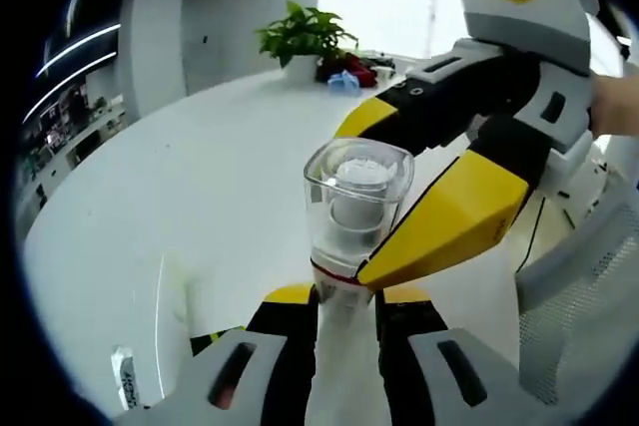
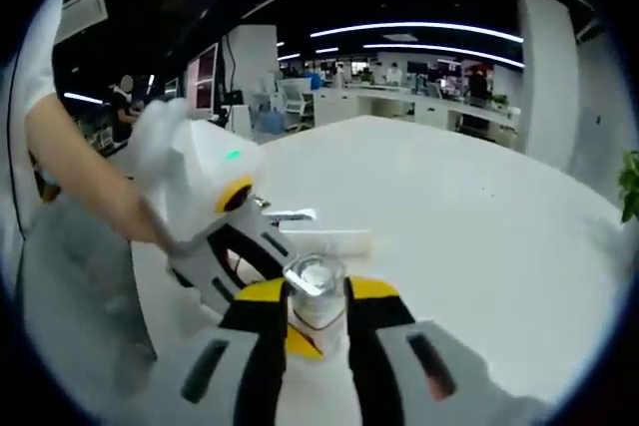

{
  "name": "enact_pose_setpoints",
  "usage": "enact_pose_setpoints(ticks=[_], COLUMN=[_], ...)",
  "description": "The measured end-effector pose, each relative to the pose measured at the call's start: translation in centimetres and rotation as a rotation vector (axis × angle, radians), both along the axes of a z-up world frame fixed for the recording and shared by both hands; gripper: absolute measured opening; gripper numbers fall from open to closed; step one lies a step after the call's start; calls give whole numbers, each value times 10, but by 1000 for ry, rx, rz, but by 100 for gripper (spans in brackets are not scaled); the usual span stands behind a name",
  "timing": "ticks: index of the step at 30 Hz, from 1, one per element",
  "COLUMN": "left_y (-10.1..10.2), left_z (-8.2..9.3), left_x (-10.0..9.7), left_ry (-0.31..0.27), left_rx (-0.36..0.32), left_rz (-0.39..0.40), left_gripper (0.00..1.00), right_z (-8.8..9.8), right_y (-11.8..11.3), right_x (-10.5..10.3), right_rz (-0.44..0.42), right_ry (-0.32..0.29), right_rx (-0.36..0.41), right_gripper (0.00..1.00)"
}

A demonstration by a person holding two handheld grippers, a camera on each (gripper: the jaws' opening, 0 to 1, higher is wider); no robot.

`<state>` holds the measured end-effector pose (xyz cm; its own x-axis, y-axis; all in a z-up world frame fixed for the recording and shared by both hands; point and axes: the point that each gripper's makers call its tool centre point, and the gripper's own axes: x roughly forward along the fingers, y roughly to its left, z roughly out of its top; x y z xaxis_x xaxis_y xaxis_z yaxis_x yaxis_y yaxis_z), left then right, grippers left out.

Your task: Arrange the skincare products in the storage area until every visible bottle or jar stands upright without overlapping.

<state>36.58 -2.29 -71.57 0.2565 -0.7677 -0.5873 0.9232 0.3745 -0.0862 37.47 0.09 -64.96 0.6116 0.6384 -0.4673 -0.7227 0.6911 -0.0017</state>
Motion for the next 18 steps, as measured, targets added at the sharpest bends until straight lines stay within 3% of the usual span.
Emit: enact_pose_setpoints(ticks=[18], left_y=[0], left_z=[0], left_x=[-1], left_ry=[-4], left_rx=[12], left_rz=[-15], left_gripper=[22], right_z=[-4], right_y=[0], right_x=[-1], right_rz=[-10], right_ry=[26], right_rx=[6], right_gripper=[28])
